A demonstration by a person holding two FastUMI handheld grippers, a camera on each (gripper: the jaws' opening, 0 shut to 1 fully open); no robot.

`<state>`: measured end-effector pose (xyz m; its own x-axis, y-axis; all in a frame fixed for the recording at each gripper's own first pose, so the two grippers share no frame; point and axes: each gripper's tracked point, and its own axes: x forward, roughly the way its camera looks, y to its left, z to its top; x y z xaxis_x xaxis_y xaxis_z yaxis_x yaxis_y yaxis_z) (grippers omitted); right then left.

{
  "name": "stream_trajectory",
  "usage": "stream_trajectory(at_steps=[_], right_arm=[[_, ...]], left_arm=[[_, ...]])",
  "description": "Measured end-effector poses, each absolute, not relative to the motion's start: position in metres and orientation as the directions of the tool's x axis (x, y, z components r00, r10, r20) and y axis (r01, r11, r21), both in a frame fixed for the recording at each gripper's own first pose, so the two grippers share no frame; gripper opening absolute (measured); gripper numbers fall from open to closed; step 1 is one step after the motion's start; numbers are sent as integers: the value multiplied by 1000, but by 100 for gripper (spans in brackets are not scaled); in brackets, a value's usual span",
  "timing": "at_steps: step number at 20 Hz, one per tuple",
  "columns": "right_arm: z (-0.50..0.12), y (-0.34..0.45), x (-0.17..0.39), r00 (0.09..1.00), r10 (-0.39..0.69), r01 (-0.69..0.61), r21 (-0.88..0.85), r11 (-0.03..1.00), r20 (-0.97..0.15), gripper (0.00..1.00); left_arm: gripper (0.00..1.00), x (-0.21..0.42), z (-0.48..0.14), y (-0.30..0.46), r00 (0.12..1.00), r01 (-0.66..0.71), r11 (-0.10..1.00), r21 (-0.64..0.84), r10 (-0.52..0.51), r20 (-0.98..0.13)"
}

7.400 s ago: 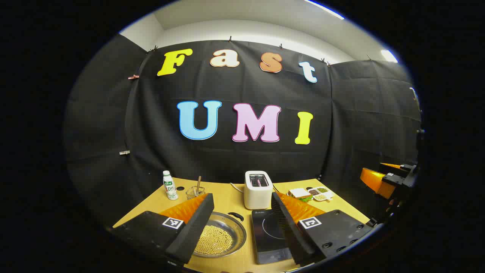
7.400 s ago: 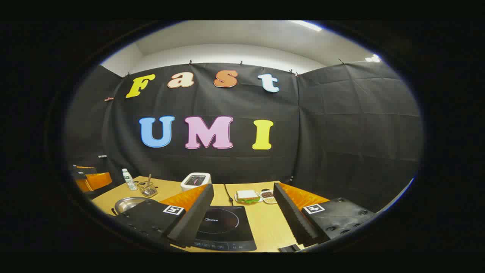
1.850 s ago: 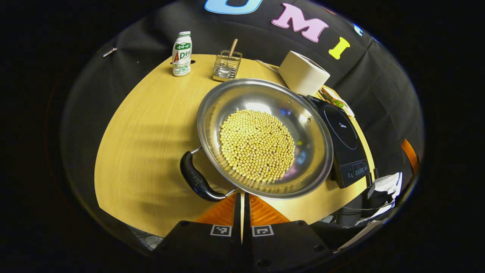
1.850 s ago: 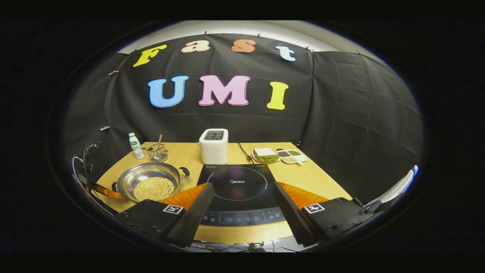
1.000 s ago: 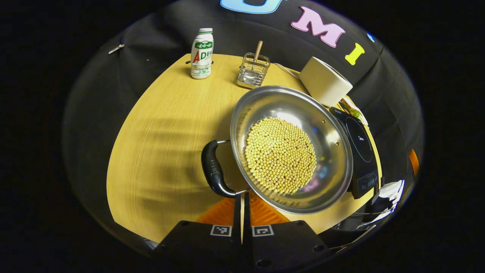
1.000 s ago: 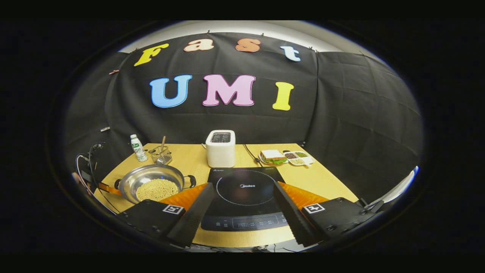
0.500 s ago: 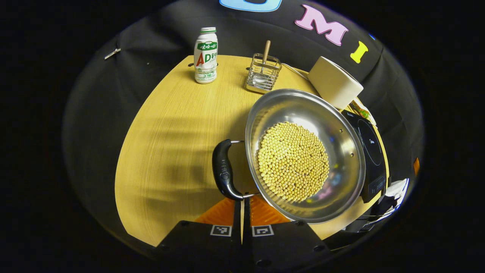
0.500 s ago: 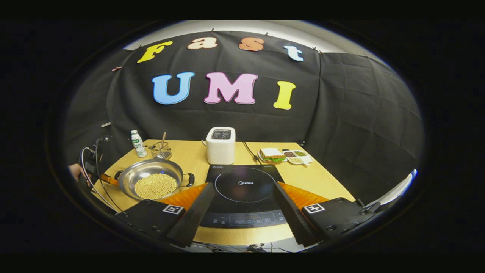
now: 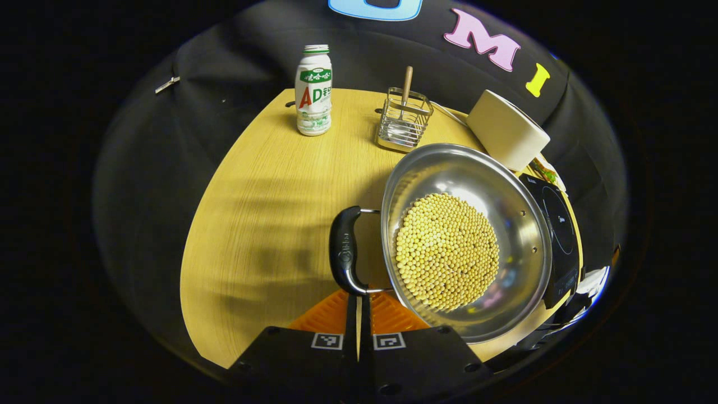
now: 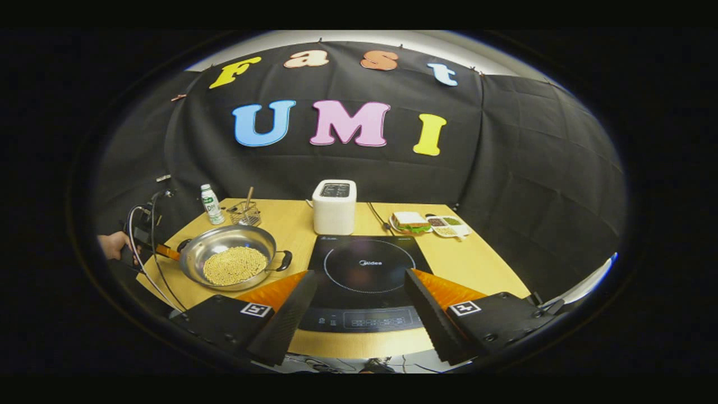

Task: First push the handle of the pot to place it horizontally, then grasp the pot with both hands and set it on the induction cooktop.

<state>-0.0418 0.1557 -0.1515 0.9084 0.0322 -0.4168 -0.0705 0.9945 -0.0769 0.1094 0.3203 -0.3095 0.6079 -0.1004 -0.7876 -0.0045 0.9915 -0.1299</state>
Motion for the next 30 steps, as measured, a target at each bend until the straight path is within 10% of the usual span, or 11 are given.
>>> stream_trajectory(at_steps=[8, 14, 17, 30], right_arm=[[-160, 196, 7, 901, 102, -100, 27, 995, -423, 99], [-185, 244, 43, 858, 204, -181, 93, 979, -472, 99], [-198, 264, 61, 843, 227, -203, 102, 974, -488, 99], [-298, 329, 99, 746, 293, -243, 166, 956, -598, 99]], left_arm=[[17, 93, -255, 365, 720, -74, 997, -3, 51, -693], [55, 106, -203, 360, 816, -83, 996, -11, 62, -575], [97, 118, -203, 346, 833, -54, 997, -48, 18, -553], [96, 165, -246, 327, 832, -36, 980, -196, -79, -550]])
